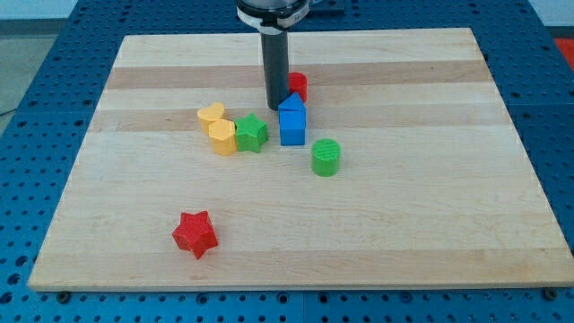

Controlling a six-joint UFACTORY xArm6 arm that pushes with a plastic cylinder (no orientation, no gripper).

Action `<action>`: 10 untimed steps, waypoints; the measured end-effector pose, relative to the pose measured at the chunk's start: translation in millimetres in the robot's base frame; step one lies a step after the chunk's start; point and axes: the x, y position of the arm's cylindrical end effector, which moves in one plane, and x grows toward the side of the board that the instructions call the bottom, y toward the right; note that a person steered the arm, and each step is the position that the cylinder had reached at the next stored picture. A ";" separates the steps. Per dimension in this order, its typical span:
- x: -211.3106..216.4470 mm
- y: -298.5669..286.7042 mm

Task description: Arrange the red circle and blue blocks in a vertical line

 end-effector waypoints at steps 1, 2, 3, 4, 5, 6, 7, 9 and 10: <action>0.0 -6.6; 0.0 -33.4; -11.9 -66.0; -63.6 -58.7; -107.5 -5.2; -124.5 70.8; -121.5 108.3; -82.4 107.8; -63.9 106.8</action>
